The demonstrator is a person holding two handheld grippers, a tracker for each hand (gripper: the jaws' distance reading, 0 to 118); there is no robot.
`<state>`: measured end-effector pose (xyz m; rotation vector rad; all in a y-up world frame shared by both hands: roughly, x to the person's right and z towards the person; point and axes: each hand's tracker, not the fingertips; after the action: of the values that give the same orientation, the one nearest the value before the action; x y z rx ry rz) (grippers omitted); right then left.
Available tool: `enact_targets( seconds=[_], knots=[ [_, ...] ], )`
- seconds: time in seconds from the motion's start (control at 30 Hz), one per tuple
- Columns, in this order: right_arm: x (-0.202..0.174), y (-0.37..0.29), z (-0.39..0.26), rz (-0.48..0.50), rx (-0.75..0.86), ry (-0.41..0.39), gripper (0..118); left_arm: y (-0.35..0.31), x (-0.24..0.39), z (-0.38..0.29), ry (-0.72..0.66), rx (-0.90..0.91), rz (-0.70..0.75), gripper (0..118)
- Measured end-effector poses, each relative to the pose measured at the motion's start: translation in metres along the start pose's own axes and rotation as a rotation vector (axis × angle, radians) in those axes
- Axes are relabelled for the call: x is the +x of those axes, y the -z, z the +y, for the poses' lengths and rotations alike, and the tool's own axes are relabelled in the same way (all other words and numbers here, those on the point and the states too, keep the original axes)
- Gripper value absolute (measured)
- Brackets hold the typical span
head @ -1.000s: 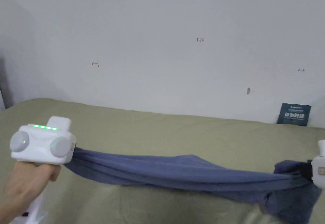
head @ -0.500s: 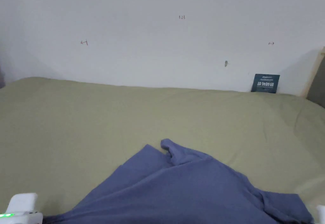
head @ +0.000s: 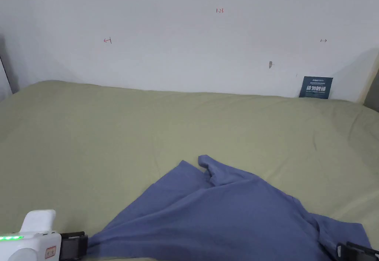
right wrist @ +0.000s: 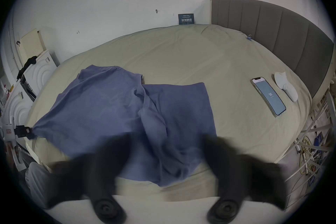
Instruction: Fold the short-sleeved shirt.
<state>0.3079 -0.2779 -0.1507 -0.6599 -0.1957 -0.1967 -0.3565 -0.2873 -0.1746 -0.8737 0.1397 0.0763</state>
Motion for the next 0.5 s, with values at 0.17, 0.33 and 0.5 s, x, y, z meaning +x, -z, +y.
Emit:
enact_targets(
  seconds=[0.17, 0.33, 0.5],
  knots=[
    [-0.038, -0.02, 0.011, 0.078, -0.013, -0.001, 115, -0.038, 0.015, -0.004, 0.011, 0.115, -0.011, 118],
    [-0.106, -0.068, -0.003, 0.13, 0.104, -0.136, 57, -0.079, 0.029, -0.018, -0.019, 0.209, -0.084, 52],
    [-0.165, -0.093, -0.031, 0.161, 0.248, -0.237, 4, -0.103, 0.044, -0.027, -0.008, 0.286, -0.098, 0]
  ],
)
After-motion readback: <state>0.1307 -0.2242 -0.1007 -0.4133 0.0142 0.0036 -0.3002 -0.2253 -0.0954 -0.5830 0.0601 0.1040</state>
